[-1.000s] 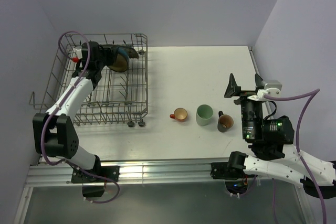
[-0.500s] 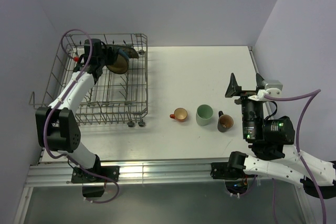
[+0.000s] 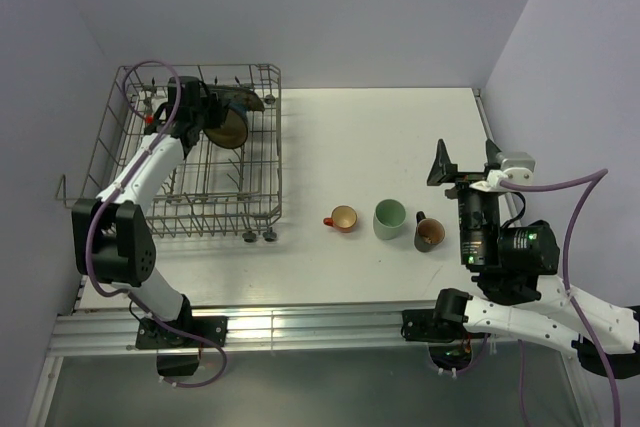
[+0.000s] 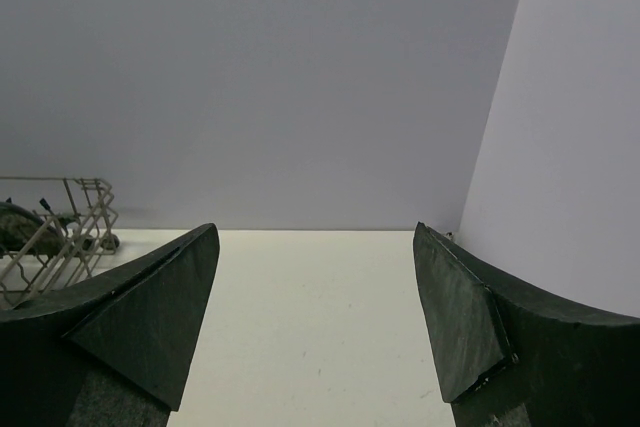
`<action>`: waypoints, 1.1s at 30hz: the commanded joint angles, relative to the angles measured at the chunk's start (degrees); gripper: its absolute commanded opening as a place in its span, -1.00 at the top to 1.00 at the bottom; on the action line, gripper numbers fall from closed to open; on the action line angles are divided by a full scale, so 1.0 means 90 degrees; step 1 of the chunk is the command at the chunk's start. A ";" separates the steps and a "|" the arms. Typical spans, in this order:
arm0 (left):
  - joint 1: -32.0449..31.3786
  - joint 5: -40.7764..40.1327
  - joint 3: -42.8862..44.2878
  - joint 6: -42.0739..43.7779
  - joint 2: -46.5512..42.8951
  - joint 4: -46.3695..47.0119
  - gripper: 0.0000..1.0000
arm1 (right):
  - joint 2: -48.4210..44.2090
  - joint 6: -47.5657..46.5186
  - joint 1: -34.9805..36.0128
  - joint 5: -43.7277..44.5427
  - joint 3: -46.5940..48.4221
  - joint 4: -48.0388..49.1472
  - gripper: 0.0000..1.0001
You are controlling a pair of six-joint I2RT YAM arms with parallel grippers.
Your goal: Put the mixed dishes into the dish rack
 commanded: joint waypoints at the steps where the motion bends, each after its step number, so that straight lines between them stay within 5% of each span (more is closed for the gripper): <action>1: -0.0116 -0.0214 0.0231 -0.0280 -0.0256 0.0638 1.00 | 0.0085 0.0010 -0.0034 -0.0012 0.0145 0.0230 -0.71; 14: -0.0067 -0.0322 -0.0658 -0.1013 -0.0354 0.1976 1.00 | 0.0154 0.0001 -0.0092 -0.0129 0.0135 0.0230 -0.73; 33: 0.0372 -0.0409 -0.1684 -0.1999 -0.0901 0.1949 1.00 | 0.0300 -0.0097 -0.0258 -0.0344 0.0292 0.0230 -0.74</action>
